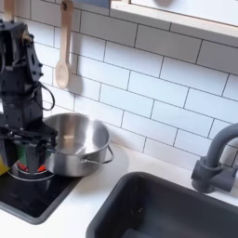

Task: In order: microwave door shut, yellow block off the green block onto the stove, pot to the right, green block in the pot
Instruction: 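Put the green block in the pot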

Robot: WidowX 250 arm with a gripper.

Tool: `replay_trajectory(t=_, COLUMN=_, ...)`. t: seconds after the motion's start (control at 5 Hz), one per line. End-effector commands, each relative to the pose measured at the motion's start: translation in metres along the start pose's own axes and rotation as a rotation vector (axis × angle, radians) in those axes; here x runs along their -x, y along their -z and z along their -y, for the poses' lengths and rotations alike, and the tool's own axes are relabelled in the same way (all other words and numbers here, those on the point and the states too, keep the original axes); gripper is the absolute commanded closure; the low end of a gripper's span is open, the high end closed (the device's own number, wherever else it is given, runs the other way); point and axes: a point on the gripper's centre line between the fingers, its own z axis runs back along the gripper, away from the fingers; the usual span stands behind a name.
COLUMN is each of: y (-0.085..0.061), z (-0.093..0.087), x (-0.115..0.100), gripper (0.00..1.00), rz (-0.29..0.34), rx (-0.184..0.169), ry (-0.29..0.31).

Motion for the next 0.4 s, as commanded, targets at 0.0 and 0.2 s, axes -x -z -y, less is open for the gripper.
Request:
replay_trajectory(t=0.0, y=-0.018, z=0.009, x=-0.016, gripper=1.0, rz=0.058, rx=0.039, ry=-0.006)
replay_trajectory(t=0.2, y=-0.014, z=0.008, x=-0.026, gripper=1.0, rz=0.066, rx=0.044, ry=-0.017)
